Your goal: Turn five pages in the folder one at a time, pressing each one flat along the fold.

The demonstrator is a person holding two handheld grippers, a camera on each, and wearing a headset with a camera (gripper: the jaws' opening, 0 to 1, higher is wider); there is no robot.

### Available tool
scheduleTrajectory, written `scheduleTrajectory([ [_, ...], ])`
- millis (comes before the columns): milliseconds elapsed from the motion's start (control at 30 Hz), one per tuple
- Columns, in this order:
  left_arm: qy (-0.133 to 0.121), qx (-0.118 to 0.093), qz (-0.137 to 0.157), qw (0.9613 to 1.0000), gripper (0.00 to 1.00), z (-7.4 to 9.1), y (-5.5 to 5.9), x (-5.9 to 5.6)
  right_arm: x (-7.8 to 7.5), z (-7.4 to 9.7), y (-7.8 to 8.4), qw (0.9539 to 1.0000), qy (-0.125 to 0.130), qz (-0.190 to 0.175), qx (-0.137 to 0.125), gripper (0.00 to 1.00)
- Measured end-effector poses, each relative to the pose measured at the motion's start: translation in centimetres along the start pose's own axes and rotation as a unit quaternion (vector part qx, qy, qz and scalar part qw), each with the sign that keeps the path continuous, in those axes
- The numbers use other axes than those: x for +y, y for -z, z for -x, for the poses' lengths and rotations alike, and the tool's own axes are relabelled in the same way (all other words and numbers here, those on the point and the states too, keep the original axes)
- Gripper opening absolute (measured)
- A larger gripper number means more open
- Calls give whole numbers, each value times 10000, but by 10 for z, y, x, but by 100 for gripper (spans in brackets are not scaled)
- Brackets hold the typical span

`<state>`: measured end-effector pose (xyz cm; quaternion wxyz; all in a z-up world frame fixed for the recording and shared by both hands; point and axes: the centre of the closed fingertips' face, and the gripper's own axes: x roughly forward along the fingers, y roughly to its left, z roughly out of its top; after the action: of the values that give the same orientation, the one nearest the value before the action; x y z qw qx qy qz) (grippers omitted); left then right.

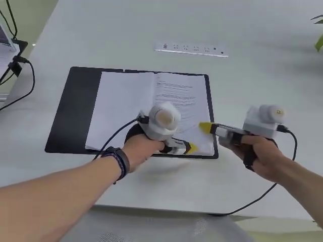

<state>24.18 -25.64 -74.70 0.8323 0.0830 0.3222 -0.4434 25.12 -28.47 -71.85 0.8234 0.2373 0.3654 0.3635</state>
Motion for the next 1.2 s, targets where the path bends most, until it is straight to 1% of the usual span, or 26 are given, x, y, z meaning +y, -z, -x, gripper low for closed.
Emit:
scheduleTrajectory([
  [100,-61,-73,86,9999,71,7,-1,7,3,-1,-3,10000,-16,-6,-59,0],
  [200,-97,-96,62,9999,71,14,-1,12,8,-3,-6,9999,-22,67,-103,0],
  [300,-133,-84,15,9999,71,21,2,17,12,-5,-8,9999,-31,97,-111,0],
  [433,-216,-175,135,9995,72,33,2,25,20,-8,-14,9997,-87,113,-199,0],
  [500,-238,-200,134,9994,72,38,2,27,25,-10,-16,9996,-113,144,-218,0],
  [633,-258,-263,129,9992,73,48,3,32,29,-14,-16,9995,-123,196,-214,0],
  [767,-295,-351,198,9988,73,58,2,37,33,-17,-18,9994,-123,231,-215,0],
  [900,-397,-340,147,9985,72,68,6,44,37,-19,-22,9993,-136,220,-282,0],
  [967,-443,-411,244,9979,72,75,8,49,39,-20,-23,9992,-155,222,-308,0],
  [1067,-502,-442,289,9973,72,84,12,56,42,-22,-25,9991,-167,226,-327,0],
  [1200,-596,-465,304,9967,72,96,16,64,51,-29,-27,9987,-260,265,-362,0],
])
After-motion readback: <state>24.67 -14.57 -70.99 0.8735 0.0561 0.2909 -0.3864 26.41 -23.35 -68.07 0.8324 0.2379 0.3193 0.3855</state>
